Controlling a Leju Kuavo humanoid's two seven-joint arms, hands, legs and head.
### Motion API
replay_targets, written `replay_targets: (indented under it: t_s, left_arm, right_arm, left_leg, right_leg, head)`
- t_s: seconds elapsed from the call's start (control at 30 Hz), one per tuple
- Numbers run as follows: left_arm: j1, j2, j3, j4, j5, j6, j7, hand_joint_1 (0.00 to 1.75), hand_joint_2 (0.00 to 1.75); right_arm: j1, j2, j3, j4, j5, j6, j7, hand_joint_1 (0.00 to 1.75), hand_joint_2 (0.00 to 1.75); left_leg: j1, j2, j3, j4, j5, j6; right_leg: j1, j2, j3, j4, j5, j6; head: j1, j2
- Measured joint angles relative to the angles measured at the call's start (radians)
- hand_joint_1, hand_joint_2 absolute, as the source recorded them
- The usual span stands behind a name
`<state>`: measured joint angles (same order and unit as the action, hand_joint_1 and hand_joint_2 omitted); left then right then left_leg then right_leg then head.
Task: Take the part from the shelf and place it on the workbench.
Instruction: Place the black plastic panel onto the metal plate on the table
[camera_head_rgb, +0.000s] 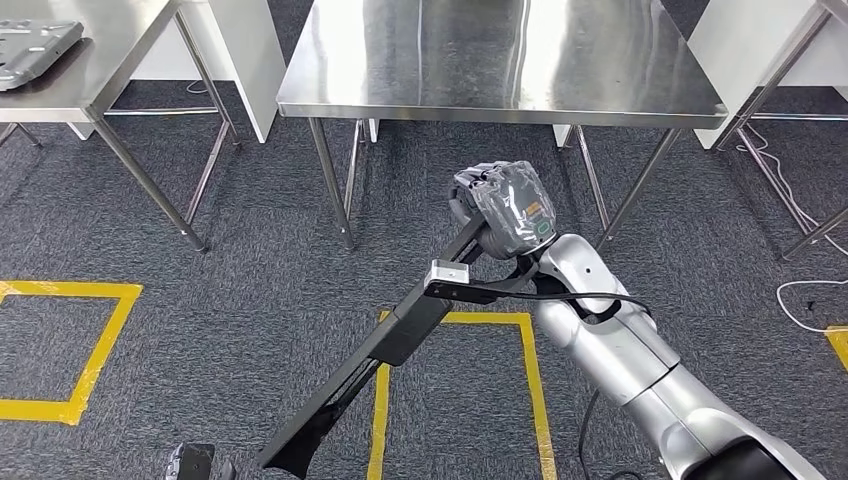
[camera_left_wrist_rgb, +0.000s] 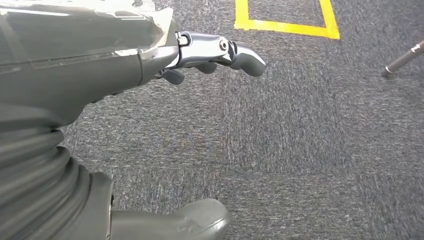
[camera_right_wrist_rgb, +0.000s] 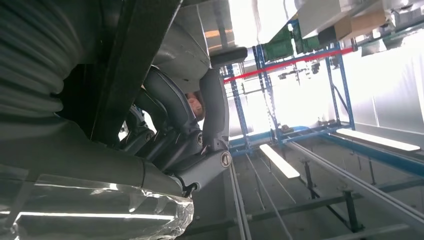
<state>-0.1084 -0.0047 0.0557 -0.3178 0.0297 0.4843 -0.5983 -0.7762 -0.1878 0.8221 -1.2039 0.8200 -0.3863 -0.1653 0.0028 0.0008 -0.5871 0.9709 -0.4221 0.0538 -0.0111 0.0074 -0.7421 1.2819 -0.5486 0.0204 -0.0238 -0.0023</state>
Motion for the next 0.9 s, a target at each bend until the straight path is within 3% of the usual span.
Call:
replay_targets:
  t_s: [0.03,0.1,0.17,0.27,0.33,0.43,0.47,0.5,0.53,0.6,0.67,0.77,0.9]
  left_arm:
    - [0.000,-0.001,0.000,0.000,0.000,0.001,0.000,0.00,1.75]
    - [0.000,-0.002,0.000,0.000,0.000,0.002,-0.003,0.00,1.75]
    - [-0.001,-0.001,0.000,0.000,0.001,0.005,-0.006,0.00,1.75]
    - [-0.001,-0.001,0.000,0.000,0.001,0.009,-0.010,0.00,1.75]
    - [-0.001,-0.001,-0.001,0.000,0.001,0.010,-0.012,0.00,1.75]
    - [0.000,0.000,-0.002,0.000,0.001,0.010,-0.013,0.00,1.75]
    - [0.001,0.000,-0.002,0.000,0.001,0.010,-0.013,0.00,1.75]
    - [0.002,0.000,-0.002,0.000,0.001,0.010,-0.013,0.00,1.75]
    - [0.002,0.000,-0.002,0.000,0.001,0.010,-0.013,0.00,1.75]
    - [0.001,0.000,-0.002,0.000,0.002,0.010,-0.013,0.00,1.75]
    - [0.000,0.000,-0.002,0.000,0.002,0.011,-0.013,0.00,1.75]
    - [0.000,0.000,-0.002,0.000,0.002,0.011,-0.012,0.00,1.75]
    - [0.001,0.000,-0.003,0.000,0.002,0.011,-0.012,0.00,1.75]
  right_arm:
    - [0.000,0.000,-0.001,0.001,0.000,0.004,0.000,1.62,1.75]
    - [-0.004,-0.001,-0.002,0.003,0.000,0.010,-0.001,1.62,1.75]
    - [-0.010,0.001,-0.002,0.004,-0.001,0.014,-0.002,1.62,1.75]
    - [-0.016,0.002,-0.002,0.008,-0.001,0.017,-0.003,1.62,1.75]
    - [-0.020,0.002,-0.003,0.009,-0.001,0.018,-0.004,1.62,1.75]
    - [-0.021,0.004,-0.001,0.011,-0.001,0.023,-0.007,1.62,1.75]
    - [-0.021,0.004,0.000,0.014,-0.001,0.025,-0.008,1.62,1.75]
    - [-0.020,0.004,0.000,0.016,-0.001,0.027,-0.009,1.62,1.75]
    - [-0.020,0.004,0.001,0.018,-0.001,0.027,-0.009,1.62,1.75]
    - [-0.021,0.005,0.000,0.020,-0.002,0.029,-0.009,1.62,1.75]
    - [-0.024,0.006,0.000,0.020,-0.005,0.031,-0.009,1.62,1.75]
    - [-0.026,0.007,-0.001,0.023,-0.008,0.033,-0.009,1.62,1.75]
    - [-0.025,0.007,-0.002,0.024,-0.007,0.033,-0.009,1.62,1.75]
  left_leg:
    - [0.001,-0.001,0.001,0.003,-0.003,-0.003]
    - [0.003,-0.004,0.001,0.015,-0.013,-0.015]
    - [0.001,-0.004,-0.005,0.030,-0.025,-0.028]
    - [0.004,-0.004,-0.010,0.037,-0.031,-0.040]
    - [0.008,-0.004,-0.023,0.072,-0.057,-0.050]
    - [0.011,-0.004,-0.112,0.249,-0.140,-0.063]
    - [0.011,-0.003,-0.141,0.299,-0.154,-0.065]
    - [0.012,-0.003,-0.154,0.312,-0.146,-0.065]
    - [0.012,-0.003,-0.148,0.288,-0.122,-0.063]
    - [0.012,-0.004,-0.090,0.159,-0.049,-0.055]
    - [0.007,-0.004,-0.042,0.060,-0.014,-0.048]
    - [0.000,-0.006,-0.033,0.037,-0.012,-0.040]
    - [0.003,-0.006,-0.027,0.026,-0.002,-0.042]
  right_leg:
    - [-0.004,-0.001,0.015,-0.038,0.023,0.011]
    - [-0.011,-0.005,0.081,-0.177,0.081,0.029]
    - [-0.013,-0.007,0.124,-0.263,0.111,0.025]
    - [-0.011,-0.003,0.127,-0.268,0.111,0.005]
    - [-0.016,-0.002,0.131,-0.271,0.111,-0.007]
    - [-0.017,-0.002,0.135,-0.271,0.107,-0.016]
    - [-0.016,-0.002,0.135,-0.271,0.107,-0.017]
    - [-0.015,-0.001,0.136,-0.271,0.106,-0.018]
    - [-0.015,-0.001,0.137,-0.271,0.105,-0.018]
    - [-0.014,0.001,0.142,-0.271,0.103,-0.018]
    - [-0.009,0.002,0.142,-0.271,0.101,-0.014]
    - [-0.006,0.003,0.144,-0.277,0.100,-0.003]
    - [0.001,0.003,0.147,-0.279,0.098,-0.004]
  head:
    - [0.000,0.000]
    - [0.001,0.000]
    - [0.000,0.000]
    - [-0.002,0.000]
    - [-0.003,0.000]
    - [-0.005,0.000]
    - [-0.005,0.000]
    - [-0.005,0.000]
    - [-0.005,0.000]
    - [-0.005,0.000]
    - [-0.005,0.000]
    - [-0.004,0.000]
    - [-0.004,0.000]
